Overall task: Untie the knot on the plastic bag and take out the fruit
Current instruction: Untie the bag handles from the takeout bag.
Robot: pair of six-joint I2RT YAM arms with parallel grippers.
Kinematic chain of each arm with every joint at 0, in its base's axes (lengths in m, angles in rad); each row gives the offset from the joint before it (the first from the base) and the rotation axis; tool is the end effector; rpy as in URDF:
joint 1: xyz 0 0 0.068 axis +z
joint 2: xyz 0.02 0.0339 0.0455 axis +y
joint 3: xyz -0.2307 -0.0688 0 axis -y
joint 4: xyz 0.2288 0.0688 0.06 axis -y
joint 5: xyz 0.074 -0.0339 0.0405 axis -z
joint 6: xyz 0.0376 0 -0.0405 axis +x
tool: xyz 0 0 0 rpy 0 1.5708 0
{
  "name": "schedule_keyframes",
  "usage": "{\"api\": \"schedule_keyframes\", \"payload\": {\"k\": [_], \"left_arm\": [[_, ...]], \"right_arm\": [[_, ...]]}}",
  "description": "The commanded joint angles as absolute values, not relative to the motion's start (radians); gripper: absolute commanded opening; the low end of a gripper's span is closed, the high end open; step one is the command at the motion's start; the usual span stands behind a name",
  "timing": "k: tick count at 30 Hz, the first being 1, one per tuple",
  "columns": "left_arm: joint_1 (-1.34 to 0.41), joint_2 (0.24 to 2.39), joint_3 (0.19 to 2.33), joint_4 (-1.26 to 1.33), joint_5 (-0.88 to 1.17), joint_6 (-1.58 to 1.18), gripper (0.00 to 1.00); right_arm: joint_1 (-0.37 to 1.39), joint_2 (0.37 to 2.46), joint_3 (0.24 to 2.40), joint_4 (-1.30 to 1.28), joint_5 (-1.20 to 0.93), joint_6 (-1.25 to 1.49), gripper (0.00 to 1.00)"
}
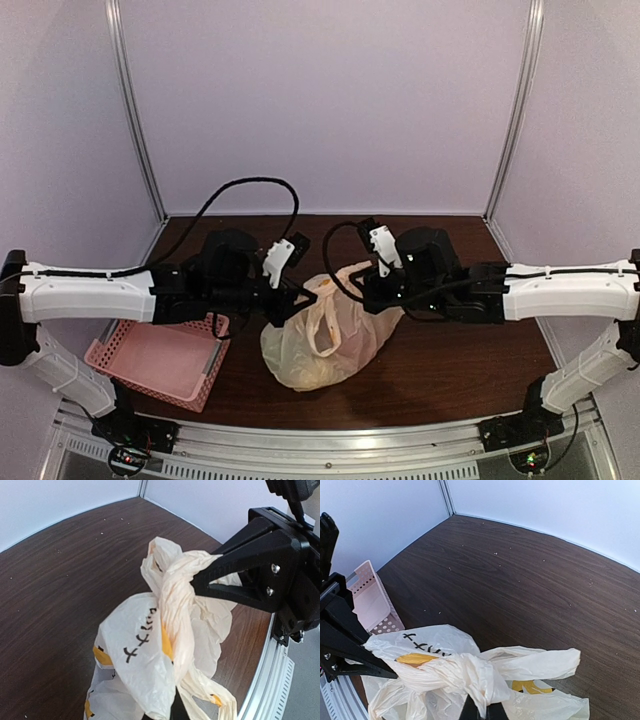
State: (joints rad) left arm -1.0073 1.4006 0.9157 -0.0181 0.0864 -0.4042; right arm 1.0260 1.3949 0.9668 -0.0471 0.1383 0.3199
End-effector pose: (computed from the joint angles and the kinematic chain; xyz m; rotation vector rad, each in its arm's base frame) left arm 0.1623 -0.2629 0.2336 0.7116 2.0973 -0.9218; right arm 0.1659 0.2638 0.2493 -0.6466 2.0129 0.6888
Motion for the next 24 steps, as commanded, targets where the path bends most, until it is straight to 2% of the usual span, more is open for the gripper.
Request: {"api": "schedule_keyframes", "payload": {"k": [1, 13, 20, 21, 24], "left_arm": [[-1.005, 1.358, 0.887, -0.007, 0.048, -0.426, 0.0], [-0.988, 1.34, 0.811, -0.007, -0.023, -0.51, 0.0], [-0.987, 1.34, 0.807, 0.073, 0.107, -0.478, 0.0], [-0.988, 1.341, 0.809, 0.082, 0.133, -0.469, 0.0], [-0.987, 1.346, 0.814, 0.103, 0.19, -0.45, 0.0]], "right_arm": [[0.982, 1.342, 0.922, -0.048, 0.225, 0.361, 0.0], [0.951, 1.327, 0.826, -0.015, 0.204, 0.434, 0.0], [0.948, 1.271, 0.845, -0.039, 0.13, 0.359, 0.0], [0.947, 1.258, 0.859, -0.058, 0.124, 0.346, 0.02], [0.943, 1.212, 0.886, -0.116, 0.109, 0.311, 0.18]]}}
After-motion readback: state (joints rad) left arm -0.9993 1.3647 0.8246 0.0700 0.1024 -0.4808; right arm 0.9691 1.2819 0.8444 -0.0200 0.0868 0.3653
